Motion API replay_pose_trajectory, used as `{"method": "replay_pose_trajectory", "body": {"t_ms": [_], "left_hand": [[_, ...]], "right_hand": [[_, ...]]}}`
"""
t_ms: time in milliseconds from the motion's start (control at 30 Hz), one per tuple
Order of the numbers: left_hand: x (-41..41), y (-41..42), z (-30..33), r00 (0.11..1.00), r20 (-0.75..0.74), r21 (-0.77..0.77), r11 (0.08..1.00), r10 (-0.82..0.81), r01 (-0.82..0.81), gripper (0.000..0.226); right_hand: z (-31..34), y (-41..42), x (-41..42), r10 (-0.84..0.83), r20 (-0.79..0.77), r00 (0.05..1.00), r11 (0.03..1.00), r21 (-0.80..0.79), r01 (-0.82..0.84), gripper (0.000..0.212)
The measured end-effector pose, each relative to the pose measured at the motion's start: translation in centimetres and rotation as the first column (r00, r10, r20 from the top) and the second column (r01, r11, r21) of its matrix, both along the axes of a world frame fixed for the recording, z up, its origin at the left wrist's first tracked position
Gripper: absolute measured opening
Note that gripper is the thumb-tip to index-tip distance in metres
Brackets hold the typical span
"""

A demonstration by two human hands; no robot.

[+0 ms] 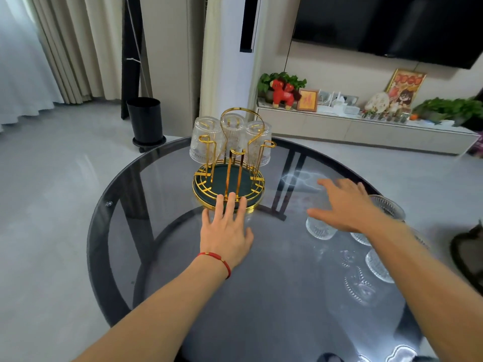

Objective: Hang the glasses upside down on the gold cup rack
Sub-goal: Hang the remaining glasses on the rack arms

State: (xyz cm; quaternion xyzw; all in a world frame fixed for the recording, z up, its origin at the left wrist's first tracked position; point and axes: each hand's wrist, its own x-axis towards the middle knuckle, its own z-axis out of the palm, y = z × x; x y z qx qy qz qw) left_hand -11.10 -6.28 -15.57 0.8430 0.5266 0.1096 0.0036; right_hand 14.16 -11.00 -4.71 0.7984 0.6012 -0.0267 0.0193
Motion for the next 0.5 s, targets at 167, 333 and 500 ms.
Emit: {"method": "replay_pose_trajectory", "body": {"t_ms": [167, 333, 500], "left_hand": [[0.2, -1.1, 1.3, 0.993, 0.104, 0.016, 0.998, -0.063, 0.062, 0.061], [1.7, -2.8, 3.3, 0.853, 0.493, -0.064, 0.97, -0.172, 0.233, 0.051], [3.4, -4.3, 5.4, 0.59, 0.805, -0.364, 0.834, 0.058, 0.415, 0.071]], "right_hand": [[-2.9, -1.7, -0.5, -0.104, 0.064, 0.993, 0.985, 0.142, 0.094, 0.082], [-3.1, -2.3, -1.5, 0.0, -0.184, 0.983, 0.949, 0.31, 0.058, 0.079], [-3.0, -3.8, -3.6, 0.336, -0.335, 0.88, 0.904, 0.377, -0.202, 0.095]]}}
